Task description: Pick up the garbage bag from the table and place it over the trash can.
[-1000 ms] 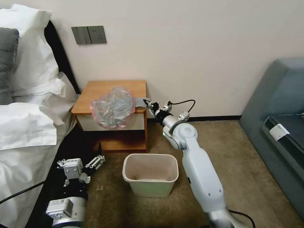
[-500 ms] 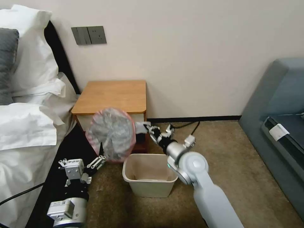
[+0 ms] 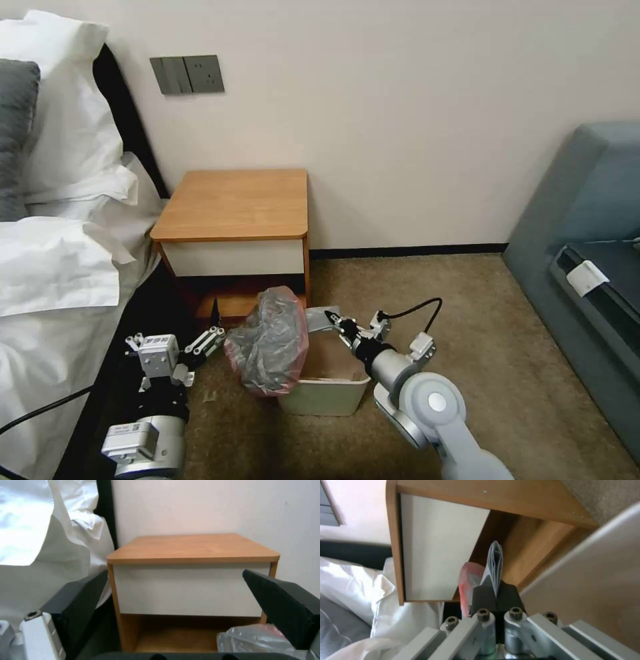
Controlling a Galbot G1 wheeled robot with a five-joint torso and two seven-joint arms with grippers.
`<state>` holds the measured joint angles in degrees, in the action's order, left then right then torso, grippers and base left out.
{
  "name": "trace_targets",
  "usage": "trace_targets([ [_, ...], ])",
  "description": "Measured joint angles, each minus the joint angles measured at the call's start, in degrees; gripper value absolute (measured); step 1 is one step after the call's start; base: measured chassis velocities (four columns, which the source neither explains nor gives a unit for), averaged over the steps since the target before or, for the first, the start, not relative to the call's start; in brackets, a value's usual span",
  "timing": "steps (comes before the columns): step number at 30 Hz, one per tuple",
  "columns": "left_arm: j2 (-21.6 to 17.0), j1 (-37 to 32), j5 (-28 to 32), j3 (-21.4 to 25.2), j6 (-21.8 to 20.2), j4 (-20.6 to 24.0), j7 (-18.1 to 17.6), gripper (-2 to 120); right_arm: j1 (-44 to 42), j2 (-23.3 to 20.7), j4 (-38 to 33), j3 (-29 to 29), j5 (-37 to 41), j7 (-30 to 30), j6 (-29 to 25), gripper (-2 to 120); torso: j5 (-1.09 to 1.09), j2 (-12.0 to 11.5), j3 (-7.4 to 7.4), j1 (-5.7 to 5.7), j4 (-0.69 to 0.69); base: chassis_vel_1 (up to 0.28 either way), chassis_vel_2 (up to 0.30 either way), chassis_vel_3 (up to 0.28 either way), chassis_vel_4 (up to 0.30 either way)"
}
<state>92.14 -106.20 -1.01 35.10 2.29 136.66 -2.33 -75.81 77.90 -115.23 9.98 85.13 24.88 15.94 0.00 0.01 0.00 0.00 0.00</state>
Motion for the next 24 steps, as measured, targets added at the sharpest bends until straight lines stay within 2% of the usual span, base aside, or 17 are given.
trace_targets([
  [11, 0.0, 0.74, 0.4, 0.27, 0.07, -0.77, 0.01, 100, -2.18, -0.96, -0.86, -0.79, -3.27, 1.07, 0.44, 2, 0.0, 0.0, 0.0, 0.0, 0.0, 0.0, 0.0, 0.0, 0.0],
  [14, 0.0, 1.13, 0.74, 0.22, 0.08, -1.27, 0.02, 100, -2.76, -1.71, -1.73, -1.18, -6.5, 1.86, 2.7, 17, 0.0, 0.0, 0.0, 0.0, 0.0, 0.0, 0.0, 0.0, 0.0],
  [17, 0.0, 1.28, 0.92, 0.21, 0.08, -1.45, 0.02, 100, -2.94, -1.91, -2.31, -1.45, -7.66, 2.83, 3.81, 22, 0.0, 0.0, 0.0, 0.0, 0.0, 0.0, 0.0, 0.0, 0.0],
  [18, 0.0, 1.45, 1.15, 0.21, 0.08, -1.63, 0.02, 100, -3.07, -2.15, -3.23, -2.17, -9.52, 4.49, 4.43, 30, 0.0, 0.0, 0.0, 0.0, 0.0, 0.0, 0.0, 0.0, 0.0],
  [20, 0.0, 1.69, 1.47, 0.24, 0.09, -1.81, 0.02, 100, -3.04, -2.41, -4.32, -3.15, -12.52, 6.06, 4.53, 39, 0.0, 0.0, 0.0, 0.0, 0.0, 0.0, 0.0, 0.0, 0.0],
  [23, 0.0, 1.79, 1.66, 0.27, 0.09, -1.89, 0.02, 100, -2.88, -2.64, -4.77, -3.68, -14.35, 6.74, 4.53, 43, 0.0, 0.0, 0.0, 0.0, 0.0, 0.0, 0.0, 0.0, 0.0],
  [24, 0.0, 1.96, 2.01, 0.41, 0.17, -2.07, 0.02, 100, -2.47, -3.08, -5.23, -4.5, -17.02, 7.73, 4.56, 53, 0.0, 0.0, 0.0, 0.0, 0.0, 0.0, 0.0, 0.0, 0.0],
])
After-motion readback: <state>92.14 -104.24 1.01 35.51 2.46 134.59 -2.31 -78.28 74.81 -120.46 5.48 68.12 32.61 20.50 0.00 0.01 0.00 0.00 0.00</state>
